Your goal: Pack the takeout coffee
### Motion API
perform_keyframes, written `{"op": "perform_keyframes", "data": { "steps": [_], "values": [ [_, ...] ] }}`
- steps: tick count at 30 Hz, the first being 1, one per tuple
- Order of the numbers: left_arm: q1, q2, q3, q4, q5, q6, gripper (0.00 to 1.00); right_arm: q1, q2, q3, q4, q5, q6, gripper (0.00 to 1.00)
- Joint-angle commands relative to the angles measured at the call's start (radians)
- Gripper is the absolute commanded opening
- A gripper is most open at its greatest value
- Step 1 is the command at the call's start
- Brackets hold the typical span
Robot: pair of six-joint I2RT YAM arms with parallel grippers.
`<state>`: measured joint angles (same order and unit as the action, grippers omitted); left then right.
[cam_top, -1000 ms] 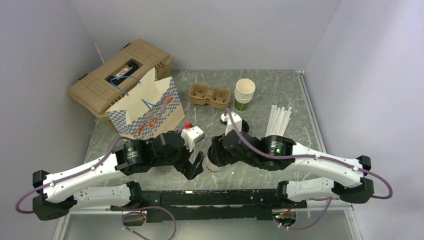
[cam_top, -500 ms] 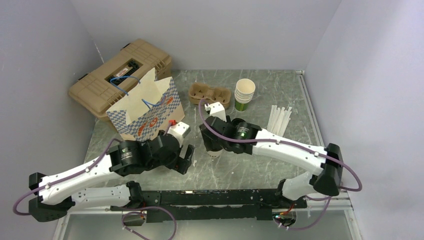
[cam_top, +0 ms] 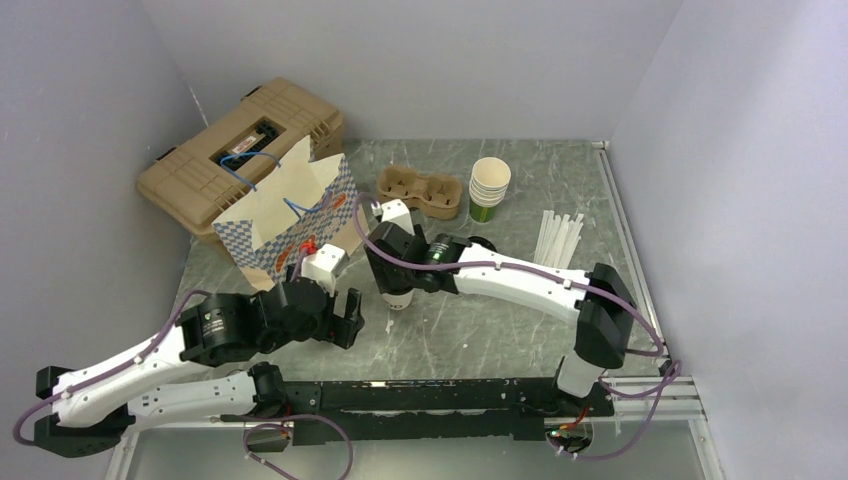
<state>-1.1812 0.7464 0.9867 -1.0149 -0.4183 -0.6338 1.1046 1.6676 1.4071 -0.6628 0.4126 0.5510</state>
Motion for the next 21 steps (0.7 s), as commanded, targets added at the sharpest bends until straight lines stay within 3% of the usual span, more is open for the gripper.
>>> {"op": "perform_keyframes", "data": {
  "steps": [1,13,21],
  "values": [
    [0.001,-0.033,-0.004,0.008,-0.037,-0.019,1.00,-0.002,0.050,0.089,0.059,0.020,-0.022,0.17],
    [0.001,-0.079,-0.024,0.028,-0.044,-0.009,1.00,-0.002,0.132,0.106,0.080,0.034,-0.014,0.23],
    [0.001,-0.082,-0.031,0.038,-0.040,-0.002,0.99,0.000,0.147,0.112,0.073,0.037,-0.005,0.43]
  ]
}}
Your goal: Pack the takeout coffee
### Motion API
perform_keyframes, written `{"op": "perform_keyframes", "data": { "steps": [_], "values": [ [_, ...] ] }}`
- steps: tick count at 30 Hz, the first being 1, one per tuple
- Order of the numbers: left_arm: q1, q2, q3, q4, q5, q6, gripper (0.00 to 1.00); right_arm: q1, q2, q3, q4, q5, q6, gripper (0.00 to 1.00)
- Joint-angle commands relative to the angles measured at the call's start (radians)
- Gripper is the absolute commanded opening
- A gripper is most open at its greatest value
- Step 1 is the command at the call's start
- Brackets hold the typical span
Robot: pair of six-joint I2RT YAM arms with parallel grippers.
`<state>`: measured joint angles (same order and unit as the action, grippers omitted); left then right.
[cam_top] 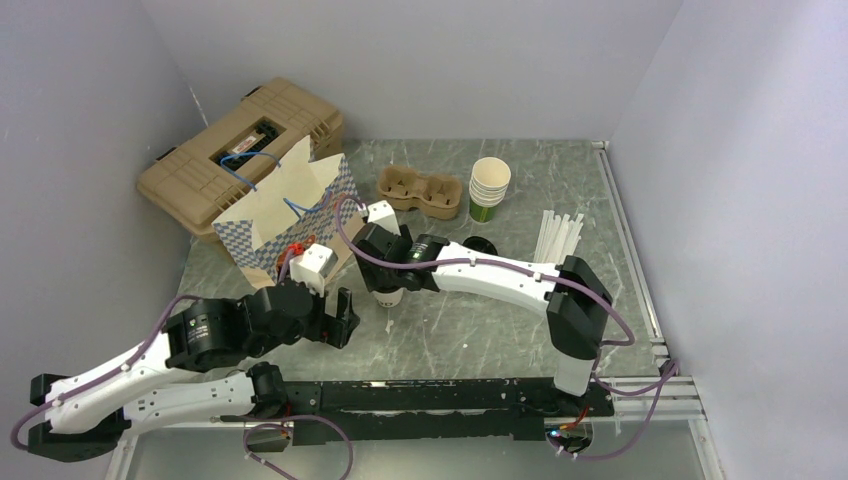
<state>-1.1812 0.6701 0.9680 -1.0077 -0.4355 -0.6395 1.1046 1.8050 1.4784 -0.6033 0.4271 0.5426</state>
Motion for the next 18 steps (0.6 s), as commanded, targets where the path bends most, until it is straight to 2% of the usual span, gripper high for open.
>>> {"op": "perform_keyframes", "data": {
  "steps": [1,6,11,13,18],
  "values": [
    [0.002,-0.004,-0.012,0.031,-0.021,0.004,0.99,0.001,0.008,0.044,0.011,0.022,0.005,0.47],
    [0.002,-0.003,-0.012,0.033,-0.017,0.004,0.99,0.007,-0.005,0.066,0.000,0.034,0.002,0.65],
    [0.001,-0.001,-0.015,0.035,-0.016,0.006,0.99,0.012,-0.015,0.094,-0.020,0.049,-0.006,0.78],
    [0.002,-0.002,-0.015,0.037,-0.014,0.008,0.99,0.012,-0.013,0.105,-0.031,0.055,-0.007,0.81],
    [0.001,0.002,-0.015,0.036,-0.014,0.008,0.99,0.013,-0.005,0.117,-0.039,0.052,-0.012,0.82]
  ]
}}
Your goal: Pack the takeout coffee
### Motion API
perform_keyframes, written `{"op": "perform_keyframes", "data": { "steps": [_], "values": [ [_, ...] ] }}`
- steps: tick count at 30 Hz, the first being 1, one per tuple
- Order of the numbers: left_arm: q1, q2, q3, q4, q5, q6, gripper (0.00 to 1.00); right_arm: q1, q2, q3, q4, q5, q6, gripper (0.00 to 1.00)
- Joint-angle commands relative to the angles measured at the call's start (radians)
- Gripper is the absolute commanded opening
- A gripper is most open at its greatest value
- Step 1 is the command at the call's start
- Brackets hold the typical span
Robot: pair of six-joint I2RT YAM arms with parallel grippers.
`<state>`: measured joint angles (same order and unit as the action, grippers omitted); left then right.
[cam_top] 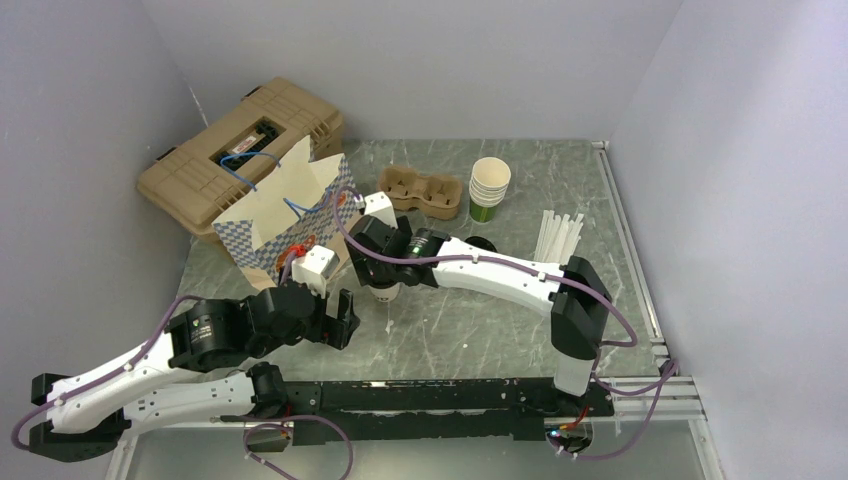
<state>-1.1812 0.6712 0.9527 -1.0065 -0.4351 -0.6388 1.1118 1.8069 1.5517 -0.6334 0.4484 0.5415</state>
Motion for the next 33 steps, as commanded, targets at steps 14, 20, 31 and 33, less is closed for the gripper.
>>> {"op": "perform_keyframes", "data": {
  "steps": [14,20,31,33],
  "values": [
    [0.002,0.000,0.000,0.037,-0.011,0.011,0.99,-0.007,-0.116,0.104,-0.078,0.102,-0.063,0.83],
    [0.001,0.006,0.008,0.035,-0.009,0.017,0.99,-0.064,-0.226,0.127,-0.134,0.134,-0.111,0.80],
    [0.001,-0.002,0.048,0.026,0.001,0.084,0.99,-0.315,-0.272,0.221,-0.226,0.093,-0.256,0.64],
    [0.001,-0.021,0.031,0.053,0.013,0.096,0.99,-0.357,-0.260,0.248,-0.238,0.073,-0.281,0.60]
  ]
}}
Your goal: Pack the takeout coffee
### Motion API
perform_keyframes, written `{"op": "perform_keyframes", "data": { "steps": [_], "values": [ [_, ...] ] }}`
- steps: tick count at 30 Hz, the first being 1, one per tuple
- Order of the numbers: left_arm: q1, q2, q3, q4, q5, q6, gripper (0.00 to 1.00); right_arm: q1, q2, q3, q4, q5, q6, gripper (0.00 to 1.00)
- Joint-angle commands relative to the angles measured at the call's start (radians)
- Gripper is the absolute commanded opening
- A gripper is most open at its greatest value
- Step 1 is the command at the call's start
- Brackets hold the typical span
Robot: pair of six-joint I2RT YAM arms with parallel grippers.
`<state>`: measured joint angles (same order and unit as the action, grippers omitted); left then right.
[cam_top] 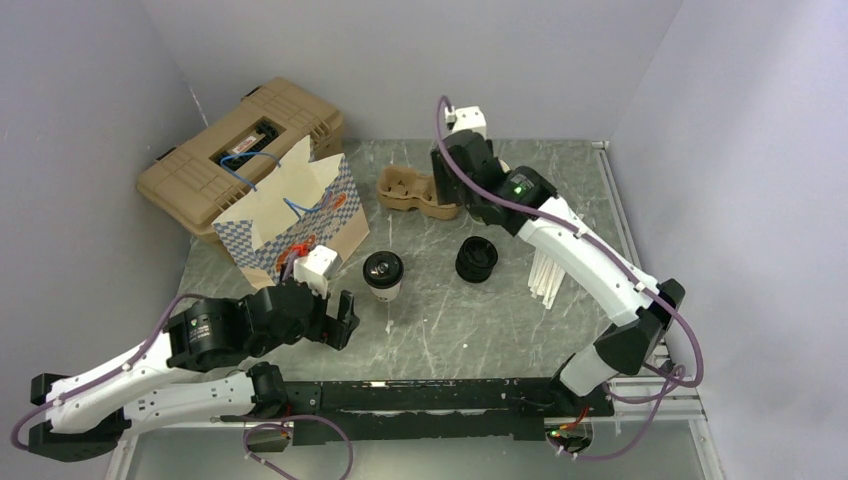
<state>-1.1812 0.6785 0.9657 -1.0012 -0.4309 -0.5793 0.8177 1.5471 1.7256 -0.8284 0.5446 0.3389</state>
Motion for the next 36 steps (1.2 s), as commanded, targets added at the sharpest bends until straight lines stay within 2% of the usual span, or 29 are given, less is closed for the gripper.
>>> {"op": "perform_keyframes", "data": {
  "steps": [1,5,15,25,36],
  "values": [
    [0.001,-0.038,0.010,0.059,0.015,0.044,0.99,-0.082,0.013,0.087,-0.048,-0.040,-0.090,0.58],
    [0.001,-0.060,0.009,0.051,0.011,0.037,1.00,-0.159,0.062,0.141,-0.065,-0.095,-0.114,0.51],
    [0.002,-0.072,-0.002,0.064,0.015,0.045,0.99,-0.291,0.201,0.224,-0.083,-0.245,-0.118,0.47],
    [0.001,-0.056,-0.001,0.060,0.019,0.044,1.00,-0.361,0.313,0.287,-0.085,-0.273,-0.105,0.42],
    [0.001,-0.041,0.001,0.055,0.013,0.045,0.99,-0.383,0.389,0.316,-0.092,-0.316,-0.102,0.38]
  ]
}}
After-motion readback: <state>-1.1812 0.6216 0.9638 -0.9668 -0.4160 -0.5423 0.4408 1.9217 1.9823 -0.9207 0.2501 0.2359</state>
